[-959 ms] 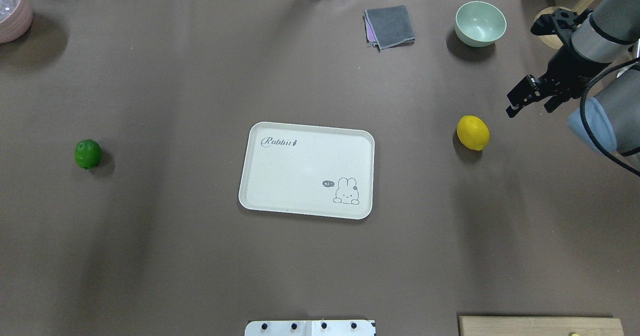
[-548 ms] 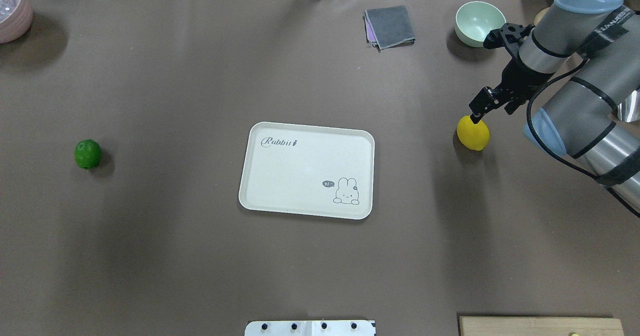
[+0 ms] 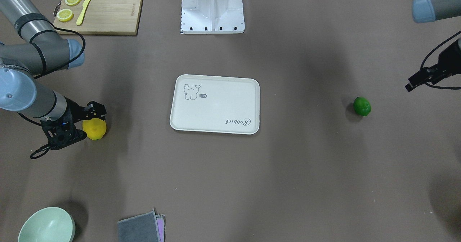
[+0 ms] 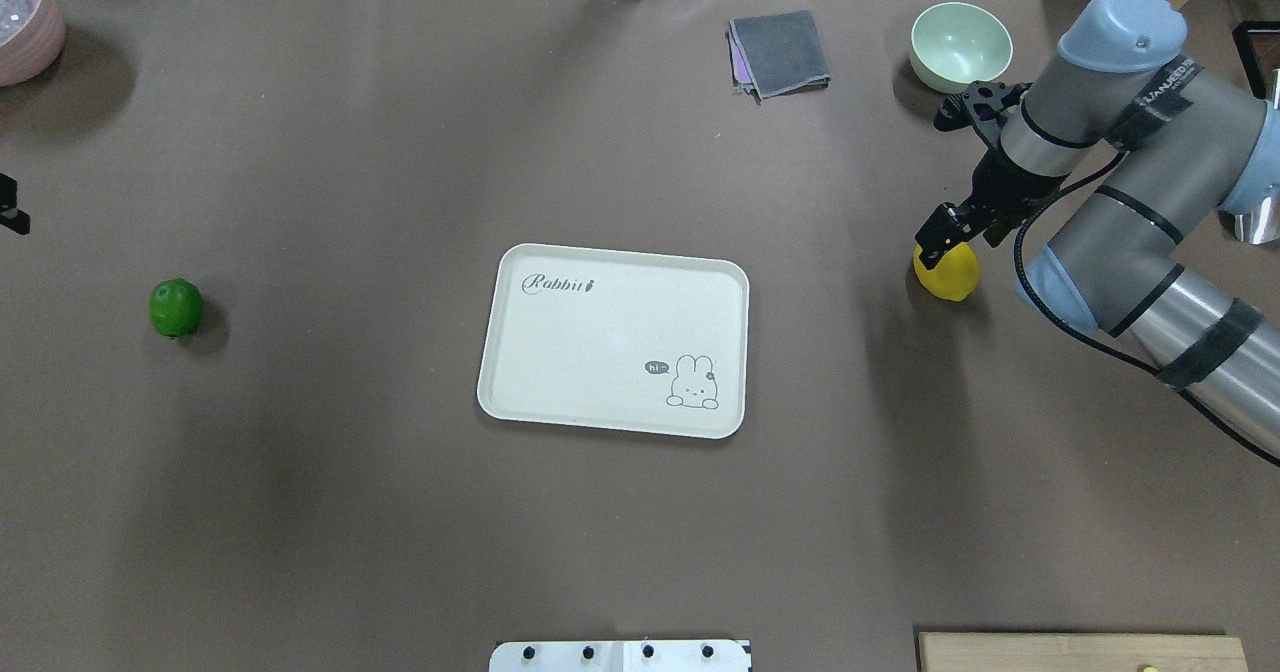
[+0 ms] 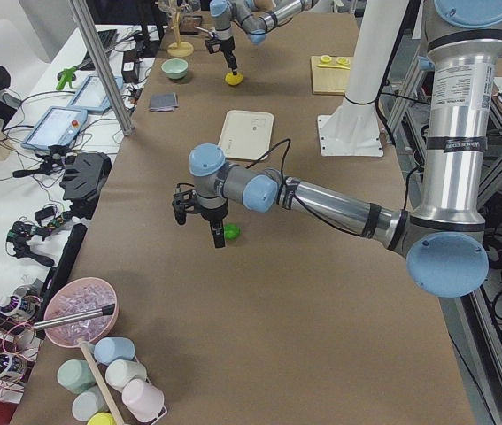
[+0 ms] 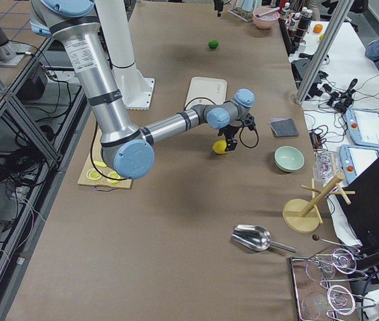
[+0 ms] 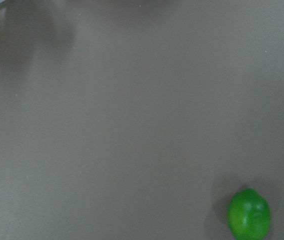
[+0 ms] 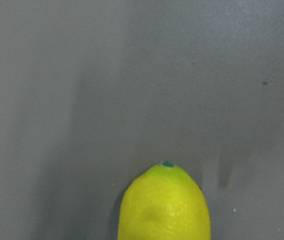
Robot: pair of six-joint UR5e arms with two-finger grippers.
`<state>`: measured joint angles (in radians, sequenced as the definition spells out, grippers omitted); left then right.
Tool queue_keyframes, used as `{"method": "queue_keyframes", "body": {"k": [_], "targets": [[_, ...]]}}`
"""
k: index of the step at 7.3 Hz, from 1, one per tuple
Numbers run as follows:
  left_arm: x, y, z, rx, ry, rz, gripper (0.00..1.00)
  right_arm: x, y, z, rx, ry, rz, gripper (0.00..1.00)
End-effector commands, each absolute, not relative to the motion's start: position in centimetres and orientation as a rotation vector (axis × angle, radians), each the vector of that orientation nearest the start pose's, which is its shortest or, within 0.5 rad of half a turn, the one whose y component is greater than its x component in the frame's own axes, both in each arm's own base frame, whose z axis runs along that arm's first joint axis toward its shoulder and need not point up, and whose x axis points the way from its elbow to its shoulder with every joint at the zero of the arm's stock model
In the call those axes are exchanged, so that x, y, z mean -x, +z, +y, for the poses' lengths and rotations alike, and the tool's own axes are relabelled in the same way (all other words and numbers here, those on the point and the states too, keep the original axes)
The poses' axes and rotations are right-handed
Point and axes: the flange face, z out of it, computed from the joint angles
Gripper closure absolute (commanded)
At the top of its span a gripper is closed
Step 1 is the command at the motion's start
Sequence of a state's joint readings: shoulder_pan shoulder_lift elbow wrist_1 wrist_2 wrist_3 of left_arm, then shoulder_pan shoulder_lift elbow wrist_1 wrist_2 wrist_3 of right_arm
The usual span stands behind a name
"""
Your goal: Place all lemons on tray
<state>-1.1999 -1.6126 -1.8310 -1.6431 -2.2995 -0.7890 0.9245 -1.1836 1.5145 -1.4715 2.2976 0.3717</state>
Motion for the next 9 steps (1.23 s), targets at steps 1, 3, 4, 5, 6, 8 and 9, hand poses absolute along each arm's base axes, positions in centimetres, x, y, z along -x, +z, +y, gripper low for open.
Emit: {"method": "queue_keyframes", "body": {"k": [1, 3, 4, 5, 6, 8, 9], "targets": [[-18.9, 48.6, -49.6, 0.09, -0.274, 0.789, 0.02, 35.4, 46.4, -56.0, -0.005, -0.428, -0.801, 0.01], [-23.0, 49.6, -48.6, 0.034, -0.188, 0.794, 0.02, 36.5, 48.2, -56.1, -0.02, -0.446, -0.808, 0.03], [-25.0, 50.2, -47.8, 0.046, -0.155, 0.778, 0.02, 36.6, 48.2, -56.2, -0.023, -0.444, -0.816, 0.22], [-25.3, 51.4, -47.9, 0.047, -0.143, 0.763, 0.03, 36.3, 46.6, -57.1, -0.034, -0.434, -0.831, 0.65], [-25.5, 52.0, -47.8, 0.031, -0.103, 0.765, 0.03, 36.1, 46.0, -57.4, -0.041, -0.431, -0.835, 0.84], [-26.1, 53.4, -48.2, 0.015, -0.067, 0.737, 0.03, 36.5, 41.5, -58.2, -0.085, -0.453, -0.888, 0.86], [-26.4, 53.8, -48.5, 0.011, -0.064, 0.741, 0.03, 38.2, 36.7, -58.2, -0.138, -0.499, -0.93, 0.81]]}}
